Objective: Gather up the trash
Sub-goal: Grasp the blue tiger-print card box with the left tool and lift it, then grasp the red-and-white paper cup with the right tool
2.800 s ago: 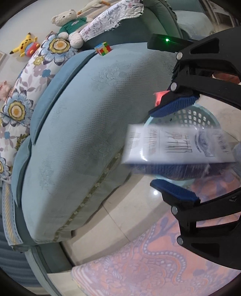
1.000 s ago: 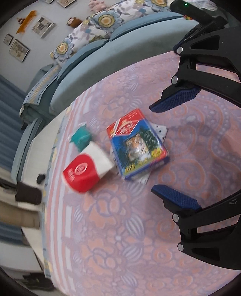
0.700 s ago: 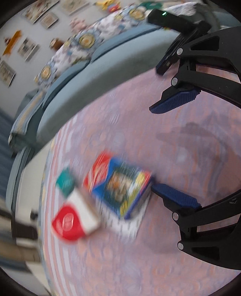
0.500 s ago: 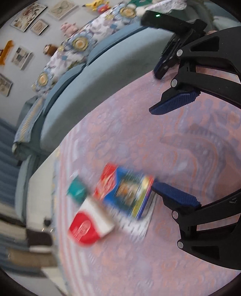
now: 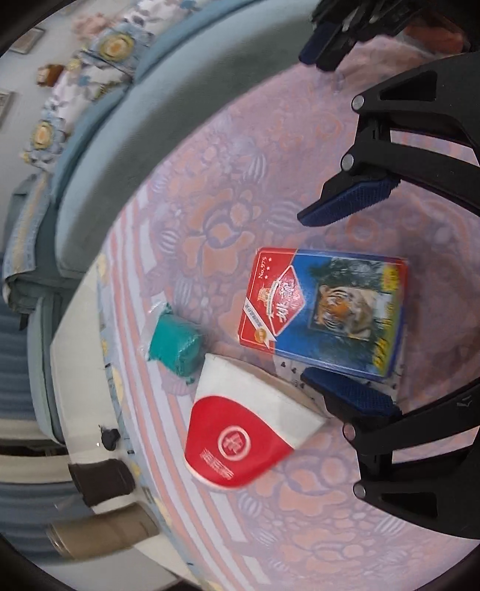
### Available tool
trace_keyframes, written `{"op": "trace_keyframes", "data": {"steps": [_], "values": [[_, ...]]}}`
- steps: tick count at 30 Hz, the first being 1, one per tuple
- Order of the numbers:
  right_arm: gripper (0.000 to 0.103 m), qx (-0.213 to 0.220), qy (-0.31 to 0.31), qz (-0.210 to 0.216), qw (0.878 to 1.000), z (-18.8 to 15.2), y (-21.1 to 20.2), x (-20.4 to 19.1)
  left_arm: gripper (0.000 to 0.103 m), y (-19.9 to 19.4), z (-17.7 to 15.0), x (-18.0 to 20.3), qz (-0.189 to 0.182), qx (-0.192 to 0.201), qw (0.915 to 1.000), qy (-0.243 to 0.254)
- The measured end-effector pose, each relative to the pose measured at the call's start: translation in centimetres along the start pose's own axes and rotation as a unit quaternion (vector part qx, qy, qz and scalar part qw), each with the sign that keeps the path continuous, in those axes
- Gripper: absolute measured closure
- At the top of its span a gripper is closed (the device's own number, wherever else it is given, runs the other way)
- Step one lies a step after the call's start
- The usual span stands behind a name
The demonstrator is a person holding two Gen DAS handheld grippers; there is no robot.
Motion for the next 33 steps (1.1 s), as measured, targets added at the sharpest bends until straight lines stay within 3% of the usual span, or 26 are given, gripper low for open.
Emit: {"op": "trace_keyframes", "data": {"steps": [2, 6, 10, 14, 17, 19, 20, 27, 33], "values": [[0.078, -0.007, -0.008, 0.006, 1.0, 0.2, 0.4, -0.8, 0.039, 0.4, 0.1, 0.1, 0.033, -0.009, 0.9993, 0.013], [0.078, -0.023, -0.02, 0.028, 0.999, 0.6, 1.5, -2.6, 0.044, -0.2, -0.1, -0.2, 0.03, -0.003, 0.9995, 0.007], [0.078, -0.037, -0.038, 0.05, 0.997, 1.4, 2.8, -5.1, 0.044, -3.1, -1.1, -2.3, -0.044, 0.016, 0.9961, -0.075], [0.078, -0.055, -0.07, 0.074, 0.993, 2.3, 4.5, -8.3, 0.044, -6.5, -3.0, -5.9, -0.065, 0.042, 0.9888, -0.128], [0.069, -0.066, -0.081, 0.099, 0.99, 3.0, 6.2, -10.8, 0.044, -7.8, -4.2, -9.5, -0.042, 0.062, 0.9848, -0.157], [0.052, -0.069, -0.078, 0.116, 0.988, 3.4, 7.4, -12.3, 0.044, -8.2, -4.8, -11.9, -0.009, 0.075, 0.9819, -0.174], [0.051, -0.069, -0.079, 0.121, 0.987, 3.5, 7.8, -13.0, 0.044, -8.2, -4.9, -12.5, -0.003, 0.079, 0.9806, -0.179], [0.05, -0.067, -0.102, 0.114, 0.986, 5.4, 11.0, -16.5, 0.044, -7.2, -5.7, -15.7, 0.011, 0.121, 0.9661, -0.228], [0.049, -0.066, -0.078, 0.121, 0.987, 8.1, 14.0, -18.5, 0.044, -7.3, -5.7, -16.0, 0.017, 0.137, 0.9619, -0.236]]}}
Point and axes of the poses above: each gripper's, at about its wrist camera, not at the fingertips, and y roughly the way its jaws point, x to its right, z to its top, the point moved 8 cm from there along y, roughly the way its jaws point, and after that the axes turned 11 degrees about z, right-handed, at the moved point
